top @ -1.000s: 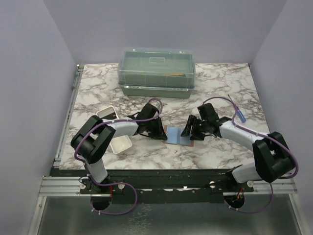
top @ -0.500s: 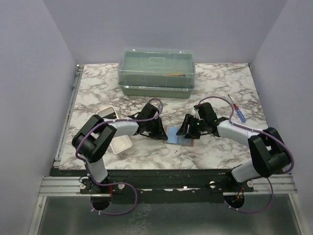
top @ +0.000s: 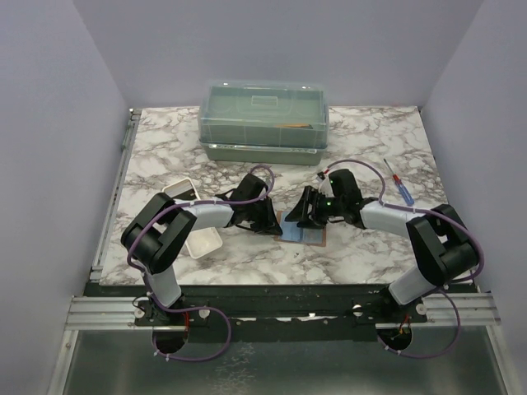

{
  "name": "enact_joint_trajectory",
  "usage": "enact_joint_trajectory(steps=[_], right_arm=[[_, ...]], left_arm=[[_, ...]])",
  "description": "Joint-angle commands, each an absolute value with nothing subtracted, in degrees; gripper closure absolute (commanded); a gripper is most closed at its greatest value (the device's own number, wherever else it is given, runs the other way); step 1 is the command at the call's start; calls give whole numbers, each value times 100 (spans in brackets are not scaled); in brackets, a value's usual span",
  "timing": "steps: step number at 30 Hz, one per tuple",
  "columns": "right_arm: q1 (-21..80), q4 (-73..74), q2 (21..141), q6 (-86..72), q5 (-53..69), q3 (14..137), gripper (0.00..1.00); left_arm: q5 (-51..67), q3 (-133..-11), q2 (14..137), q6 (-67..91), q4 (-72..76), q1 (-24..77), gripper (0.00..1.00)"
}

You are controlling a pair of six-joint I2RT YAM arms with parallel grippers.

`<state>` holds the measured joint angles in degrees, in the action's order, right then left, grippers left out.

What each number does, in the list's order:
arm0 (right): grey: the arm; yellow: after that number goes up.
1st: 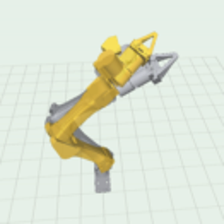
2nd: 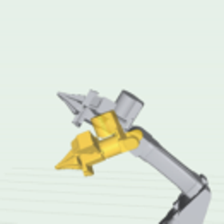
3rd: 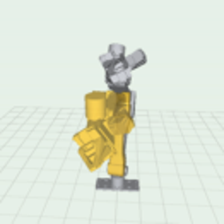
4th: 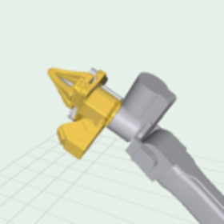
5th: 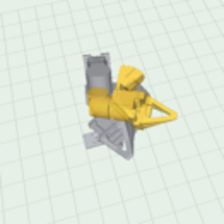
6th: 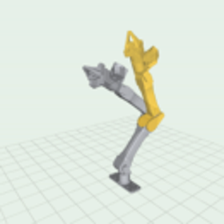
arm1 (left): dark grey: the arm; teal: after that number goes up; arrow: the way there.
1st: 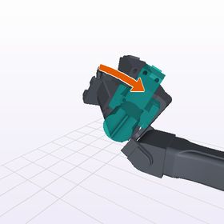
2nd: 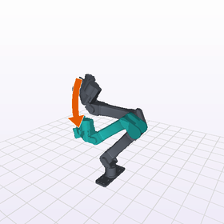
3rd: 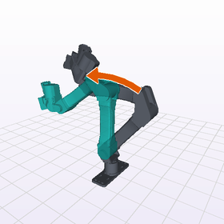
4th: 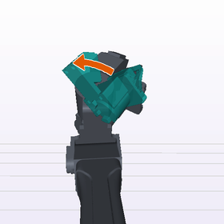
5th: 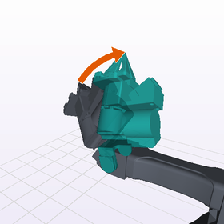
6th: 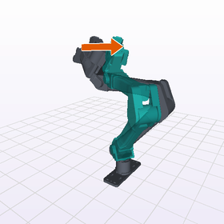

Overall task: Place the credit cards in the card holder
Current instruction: Open the card holder at the center of the board.

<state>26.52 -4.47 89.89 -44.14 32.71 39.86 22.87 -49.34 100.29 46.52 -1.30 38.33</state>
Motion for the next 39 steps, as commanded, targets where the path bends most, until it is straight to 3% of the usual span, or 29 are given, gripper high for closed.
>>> enact_joint_trajectory(steps=[1, 9, 22, 31, 33, 39], right_arm=[[2649, -1120, 9050, -4692, 3822, 3806, 35], [2658, -1629, 9585, -4806, 4067, 3840, 35], [2705, -3070, 10353, -5411, 4840, 4072, 33], [3013, -4151, 11003, -6098, 5502, 5128, 29], [2985, -3791, 10857, -5989, 5433, 5367, 29], [2862, 341, 9586, -4064, 3164, 6018, 24]], left_arm=[[1899, -4762, 10055, 4569, -316, 3849, 88], [1829, -4847, 9884, 4534, -488, 3843, 89], [1770, -4596, 8627, 4526, -1134, 3592, 87], [1745, -4302, 7938, 4576, -1239, 3538, 86], [1705, -4233, 7773, 4595, -1240, 3528, 85], [1805, -4156, 7669, 4588, -1201, 3498, 83]])
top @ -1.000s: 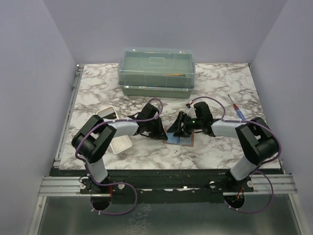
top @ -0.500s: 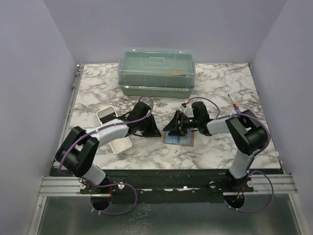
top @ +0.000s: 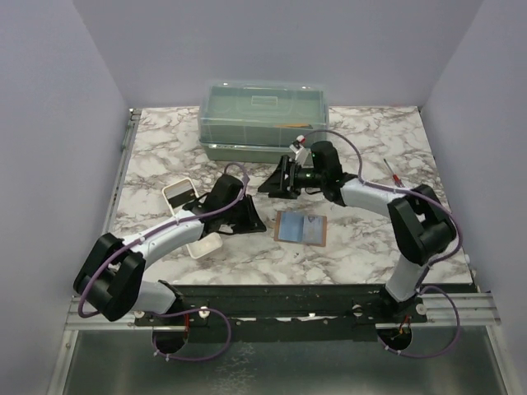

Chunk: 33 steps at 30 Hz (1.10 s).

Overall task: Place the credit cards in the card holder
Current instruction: Open the card holder at the center of the board.

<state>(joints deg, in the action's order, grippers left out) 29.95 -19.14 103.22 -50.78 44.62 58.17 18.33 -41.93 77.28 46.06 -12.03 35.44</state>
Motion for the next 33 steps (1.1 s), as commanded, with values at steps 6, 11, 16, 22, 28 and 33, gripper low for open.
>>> enact_joint_trajectory(steps=[6, 11, 16, 22, 28, 33], right_arm=[[2557, 1430, 8212, -3707, 2319, 4958, 21], [2558, 1494, 7852, -3709, 2266, 4315, 23], [2545, 1097, 7814, -3851, 2047, 3861, 43], [2548, 957, 7980, -3794, 1630, 3757, 53], [2549, 1405, 8150, -3370, 741, 4129, 56], [2549, 1715, 7954, -3120, 502, 4433, 56]], left_arm=[[1972, -4277, 7849, 4537, -973, 3498, 77], [2343, -4516, 8384, 4318, -780, 3498, 70], [2659, -4941, 9436, 4291, -481, 3520, 60], [2231, -5529, 10408, 4429, -566, 3566, 67], [2205, -6476, 11171, 4284, -832, 3584, 78], [1753, -7069, 10748, 3803, -1853, 3550, 71]])
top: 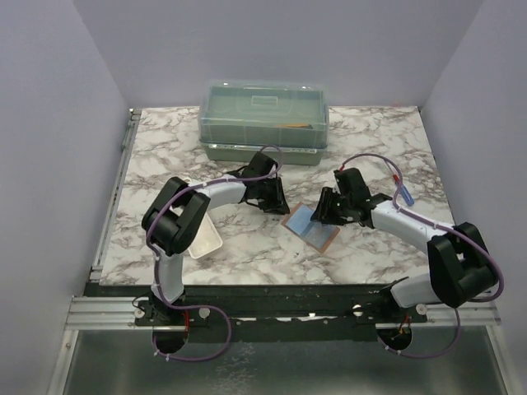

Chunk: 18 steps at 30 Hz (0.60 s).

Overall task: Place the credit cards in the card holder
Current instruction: Open the card holder at the center of the board.

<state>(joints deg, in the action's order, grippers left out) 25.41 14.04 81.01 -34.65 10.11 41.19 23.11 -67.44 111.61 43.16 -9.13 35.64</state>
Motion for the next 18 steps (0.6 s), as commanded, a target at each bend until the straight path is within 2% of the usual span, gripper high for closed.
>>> enact_joint_trajectory(steps=[1, 6, 8, 13, 18], right_arm=[[2549, 1698, 7887, -3075, 554, 4438, 55], [2548, 1640, 7978, -2770, 975, 4655, 52], [2548, 1600, 8047, -2667, 1152, 4722, 52], [2549, 1461, 8094, -2480, 1589, 4825, 51], [2549, 1345, 8169, -2301, 2283, 4939, 50]], left_arm=[[1655, -6998, 10479, 3725, -2009, 3506, 63], [1185, -6696, 8977, 3083, -3274, 3063, 34], [587, -6819, 8547, 2637, -4020, 2831, 25], [-2314, -6812, 8166, 1476, -4879, 2620, 15], [-2691, -5898, 8133, -89, -4001, 2225, 14]])
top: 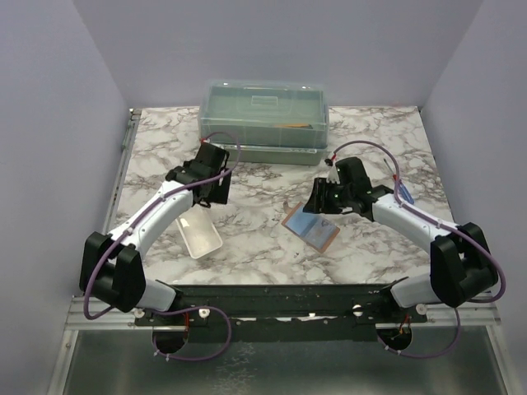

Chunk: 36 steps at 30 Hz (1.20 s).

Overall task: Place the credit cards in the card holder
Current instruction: Open the card holder at the center of the board, then move the storage box to the center of the board.

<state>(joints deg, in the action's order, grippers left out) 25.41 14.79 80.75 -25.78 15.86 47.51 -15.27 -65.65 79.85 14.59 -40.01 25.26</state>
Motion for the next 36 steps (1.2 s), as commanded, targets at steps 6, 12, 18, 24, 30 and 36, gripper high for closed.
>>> enact_joint_trajectory(steps=[6, 12, 18, 24, 30, 36], right_arm=[[2549, 1329, 8061, -2261, 2771, 4985, 50], [2549, 1247, 7963, -2281, 2861, 4874, 49], [2548, 1268, 7943, -2277, 2744, 4764, 50], [2544, 1272, 7949, -2303, 2581, 4758, 50], [2548, 1259, 8034, -2349, 2505, 4757, 50], [2545, 1206, 8141, -2426, 2454, 4704, 50]], left_arm=[[-1655, -6311, 8459, 778, -4392, 1775, 18], [-333, -6144, 8609, 1392, -4004, 1591, 24], [-122, -6003, 8742, 2761, -3802, 1310, 31], [-214, -5966, 9023, 4350, -4034, 1239, 41], [-297, -6134, 9097, 5589, -3868, 1239, 54], [-478, -6414, 9258, 6233, -3506, 1239, 54]])
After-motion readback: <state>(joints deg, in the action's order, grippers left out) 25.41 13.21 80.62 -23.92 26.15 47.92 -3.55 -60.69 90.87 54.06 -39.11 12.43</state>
